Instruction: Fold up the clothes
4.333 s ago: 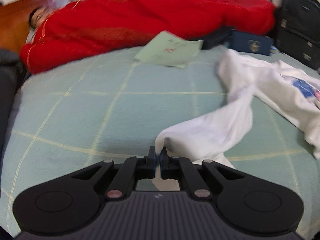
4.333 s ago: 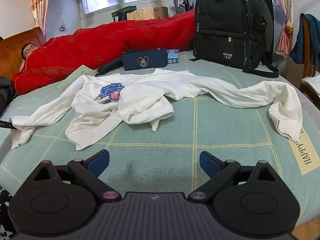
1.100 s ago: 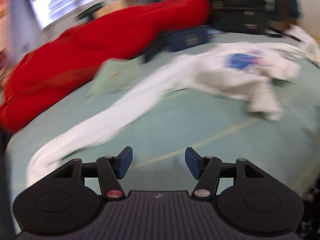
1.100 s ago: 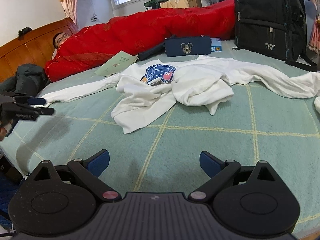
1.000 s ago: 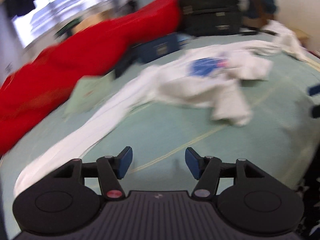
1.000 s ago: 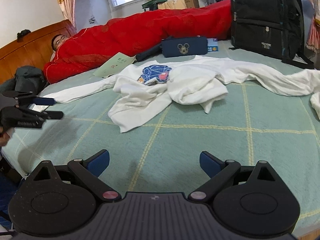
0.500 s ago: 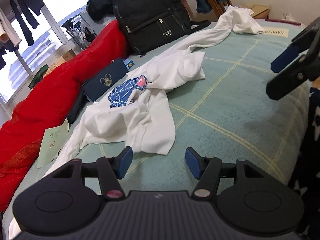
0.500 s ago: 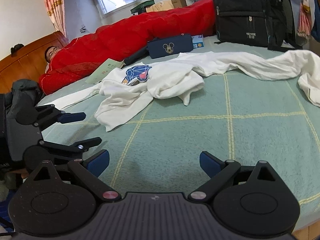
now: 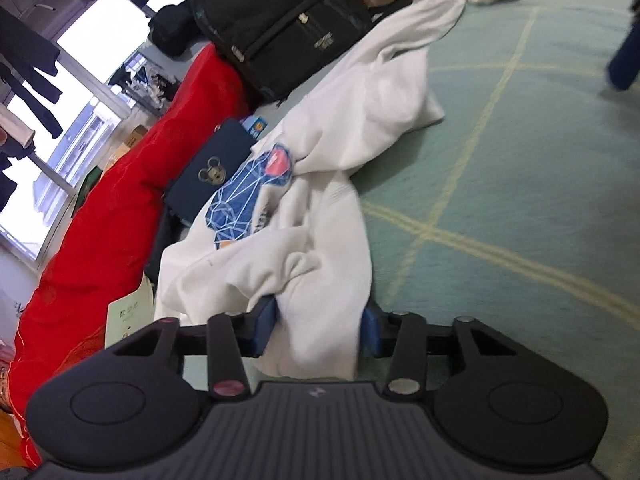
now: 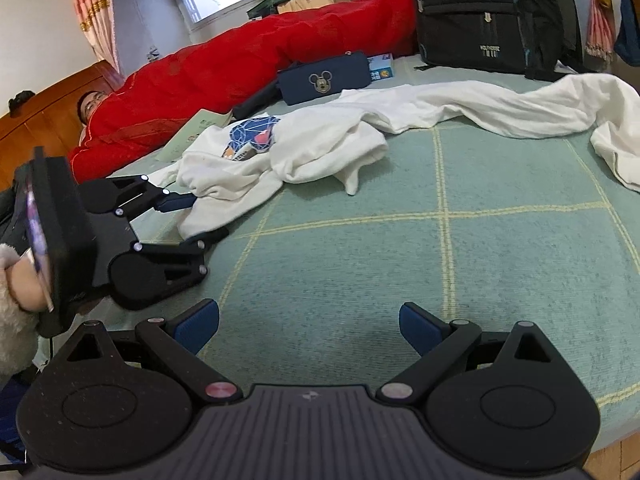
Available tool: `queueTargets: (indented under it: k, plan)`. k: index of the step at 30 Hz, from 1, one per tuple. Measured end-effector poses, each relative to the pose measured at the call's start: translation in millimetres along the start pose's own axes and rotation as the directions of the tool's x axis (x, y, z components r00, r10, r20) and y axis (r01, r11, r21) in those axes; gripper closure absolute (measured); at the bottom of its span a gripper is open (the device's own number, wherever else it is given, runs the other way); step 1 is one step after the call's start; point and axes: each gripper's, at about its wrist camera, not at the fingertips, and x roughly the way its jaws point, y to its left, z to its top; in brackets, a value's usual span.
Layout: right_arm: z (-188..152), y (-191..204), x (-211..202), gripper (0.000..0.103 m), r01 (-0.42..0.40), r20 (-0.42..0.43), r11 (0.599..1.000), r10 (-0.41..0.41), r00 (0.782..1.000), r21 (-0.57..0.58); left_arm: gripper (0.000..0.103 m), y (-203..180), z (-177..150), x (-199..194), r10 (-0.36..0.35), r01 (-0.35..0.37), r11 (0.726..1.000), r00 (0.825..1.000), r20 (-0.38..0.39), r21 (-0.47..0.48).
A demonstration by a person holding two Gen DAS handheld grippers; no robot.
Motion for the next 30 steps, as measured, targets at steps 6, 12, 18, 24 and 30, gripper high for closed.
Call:
queueTargets:
  k: [6,12,18,24,30]
  plan:
    - [1.0,1.0,0.6,0.004,0.004,0.002,1.0,-0.004,1.0,-0.001,0.092,13.4,-1.2,-3.7,-0.022,0.021,0.998,1.0,-0.016,-0.064]
    - [8.1,9.5,-3.0,0.004,0.005,0.017,0.999,-0.004,1.0,-0.034,0.093,41.2,-17.6,-53.5,-0.005,0.013,0.985,0.999,0.046,-0.173]
    - [11.7,25.7,-4.7,0.004,-0.018,0.017,0.997,0.02,1.0,-0.072,0.093,59.0,-43.0,-99.7,0.045,-0.033,0.979,0.997,0.058,-0.203]
    - [11.0,45.4,-6.3,0.004,-0.036,0.009,0.99,0.038,0.999,-0.138,0.093,73.4,-76.7,-130.0,0.093,-0.085,0.961,0.996,0.017,-0.265]
    - [19.5,44.7,7.3,0.01,-0.064,0.001,0.984,0.065,0.998,-0.164,0.093,85.0,-107.0,-117.8,0.069,-0.088,0.933,0.995,-0.066,-0.35]
